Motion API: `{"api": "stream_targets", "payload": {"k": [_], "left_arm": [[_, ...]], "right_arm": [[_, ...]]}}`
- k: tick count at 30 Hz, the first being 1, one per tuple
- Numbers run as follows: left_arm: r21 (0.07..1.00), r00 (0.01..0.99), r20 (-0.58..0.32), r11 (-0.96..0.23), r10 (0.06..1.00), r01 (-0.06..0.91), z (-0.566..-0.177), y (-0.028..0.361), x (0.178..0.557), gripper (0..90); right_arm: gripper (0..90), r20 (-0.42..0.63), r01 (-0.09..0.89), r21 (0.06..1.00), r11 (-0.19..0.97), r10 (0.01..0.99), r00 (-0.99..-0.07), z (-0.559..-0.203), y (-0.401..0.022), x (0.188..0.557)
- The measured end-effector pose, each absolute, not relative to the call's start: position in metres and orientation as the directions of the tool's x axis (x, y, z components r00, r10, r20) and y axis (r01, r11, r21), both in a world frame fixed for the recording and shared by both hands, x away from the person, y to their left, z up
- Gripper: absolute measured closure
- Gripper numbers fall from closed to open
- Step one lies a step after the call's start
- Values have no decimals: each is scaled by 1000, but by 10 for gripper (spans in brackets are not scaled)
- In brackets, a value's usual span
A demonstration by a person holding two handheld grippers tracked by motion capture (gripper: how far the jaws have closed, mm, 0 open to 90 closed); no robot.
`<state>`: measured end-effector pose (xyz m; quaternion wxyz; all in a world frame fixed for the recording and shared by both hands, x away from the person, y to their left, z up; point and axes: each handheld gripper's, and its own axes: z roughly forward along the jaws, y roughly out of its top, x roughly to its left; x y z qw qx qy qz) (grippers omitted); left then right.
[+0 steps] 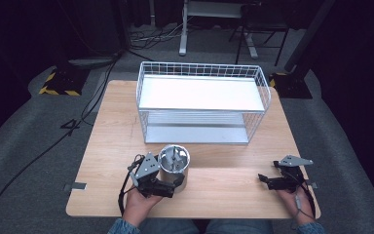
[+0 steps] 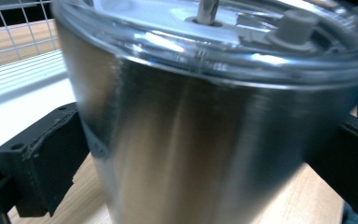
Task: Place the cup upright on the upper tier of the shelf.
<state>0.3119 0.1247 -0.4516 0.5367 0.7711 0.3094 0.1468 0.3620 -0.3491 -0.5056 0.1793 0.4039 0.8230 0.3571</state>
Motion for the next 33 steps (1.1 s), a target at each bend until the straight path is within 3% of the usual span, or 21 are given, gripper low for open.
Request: {"api": "stream_targets", "payload": {"k": [30,33], "left_arm": [[921,788,-78,-258,611,291,-454,119,320,29],[916,786,-110,-244,609,317,-452,120,321,32]], "right_arm": [[154,-11,528,739,419,791,-612,-505,-349,361],[154,-12,528,739,419,791,-612,-505,-349,361]]}}
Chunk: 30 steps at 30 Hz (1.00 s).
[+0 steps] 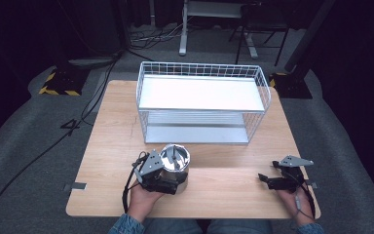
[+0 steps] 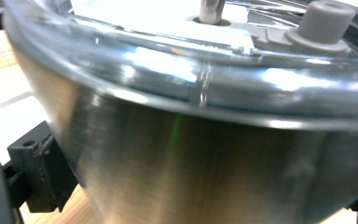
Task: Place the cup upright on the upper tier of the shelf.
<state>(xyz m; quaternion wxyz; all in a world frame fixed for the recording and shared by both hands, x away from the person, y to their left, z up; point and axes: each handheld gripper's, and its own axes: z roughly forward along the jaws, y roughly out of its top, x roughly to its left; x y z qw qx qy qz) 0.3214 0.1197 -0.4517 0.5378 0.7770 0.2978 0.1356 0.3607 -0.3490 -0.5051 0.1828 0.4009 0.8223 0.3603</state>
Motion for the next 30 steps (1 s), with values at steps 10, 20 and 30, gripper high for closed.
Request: {"api": "stream_targets", "payload": {"k": [10,20,30], "left_arm": [[912,791,-89,-269,605,308,-430,120,323,34],[912,807,-84,-280,585,298,-391,122,328,34],[925,817,-110,-241,565,292,-358,125,336,35]], "right_arm": [[158,-9,529,739,417,791,-612,-505,-349,361],[160,-7,529,740,416,790,-613,-505,-349,361],[165,-7,529,740,417,790,-613,-505,-349,361]]}}
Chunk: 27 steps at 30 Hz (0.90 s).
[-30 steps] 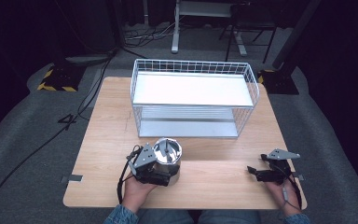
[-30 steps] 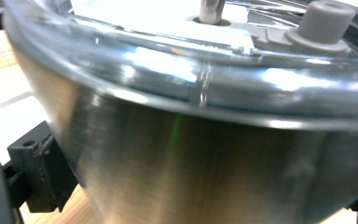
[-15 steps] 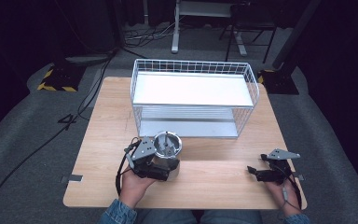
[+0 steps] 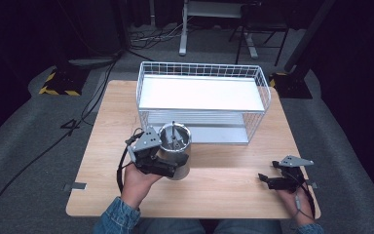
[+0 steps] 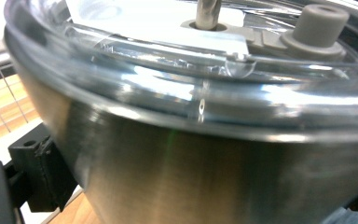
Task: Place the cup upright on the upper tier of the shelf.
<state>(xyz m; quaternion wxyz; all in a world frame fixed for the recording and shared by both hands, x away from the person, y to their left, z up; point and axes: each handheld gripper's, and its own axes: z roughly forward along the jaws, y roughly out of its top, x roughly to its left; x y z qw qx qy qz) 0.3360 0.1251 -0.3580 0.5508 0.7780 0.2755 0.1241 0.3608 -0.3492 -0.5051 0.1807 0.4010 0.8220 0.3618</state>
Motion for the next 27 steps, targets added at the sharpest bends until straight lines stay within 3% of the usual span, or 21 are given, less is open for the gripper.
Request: {"api": "stream_targets", "payload": {"k": [27], "left_arm": [[961,810,-89,-163,579,222,-261,108,375,35]], "right_arm": [[170,-6,529,740,415,790,-613,-505,-349,361]]}}
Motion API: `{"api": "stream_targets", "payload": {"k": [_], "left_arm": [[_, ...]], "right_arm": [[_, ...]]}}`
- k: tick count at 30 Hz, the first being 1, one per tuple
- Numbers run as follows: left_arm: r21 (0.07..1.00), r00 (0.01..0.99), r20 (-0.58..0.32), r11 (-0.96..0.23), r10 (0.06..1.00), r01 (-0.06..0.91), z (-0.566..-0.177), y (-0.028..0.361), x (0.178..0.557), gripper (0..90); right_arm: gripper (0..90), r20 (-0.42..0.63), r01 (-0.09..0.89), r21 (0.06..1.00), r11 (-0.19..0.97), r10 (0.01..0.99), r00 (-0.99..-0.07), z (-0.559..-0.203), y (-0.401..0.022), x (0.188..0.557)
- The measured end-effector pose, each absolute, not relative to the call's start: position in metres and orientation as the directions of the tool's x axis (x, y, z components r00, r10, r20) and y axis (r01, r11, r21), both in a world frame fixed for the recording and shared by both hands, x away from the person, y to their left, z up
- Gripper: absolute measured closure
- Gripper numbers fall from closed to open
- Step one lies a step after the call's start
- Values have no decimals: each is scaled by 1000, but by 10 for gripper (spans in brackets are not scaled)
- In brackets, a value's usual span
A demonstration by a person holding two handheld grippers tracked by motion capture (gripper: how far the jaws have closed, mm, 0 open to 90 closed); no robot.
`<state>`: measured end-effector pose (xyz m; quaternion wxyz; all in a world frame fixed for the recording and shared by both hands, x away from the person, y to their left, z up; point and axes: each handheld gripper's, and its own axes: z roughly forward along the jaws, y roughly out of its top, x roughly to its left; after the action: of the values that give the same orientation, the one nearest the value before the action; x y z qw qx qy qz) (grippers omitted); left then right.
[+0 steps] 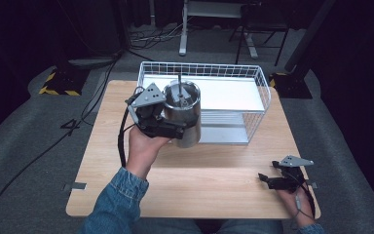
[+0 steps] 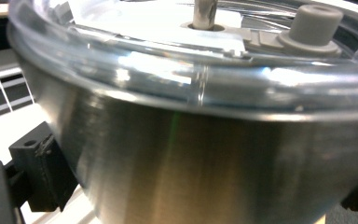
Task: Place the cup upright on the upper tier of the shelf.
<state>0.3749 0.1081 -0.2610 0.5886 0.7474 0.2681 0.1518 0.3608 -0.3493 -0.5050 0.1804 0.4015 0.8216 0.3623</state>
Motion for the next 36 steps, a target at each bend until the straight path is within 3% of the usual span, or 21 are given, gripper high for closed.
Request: {"api": "stream_targets", "payload": {"k": [9,36], "left_arm": [[965,815,-31,-195,578,175,-230,88,390,35],[980,738,-79,-84,670,181,-202,65,460,36]], "right_arm": [[168,-8,529,740,416,791,-611,-505,-349,361],[165,-9,528,740,416,791,-612,-505,-348,362]]}}
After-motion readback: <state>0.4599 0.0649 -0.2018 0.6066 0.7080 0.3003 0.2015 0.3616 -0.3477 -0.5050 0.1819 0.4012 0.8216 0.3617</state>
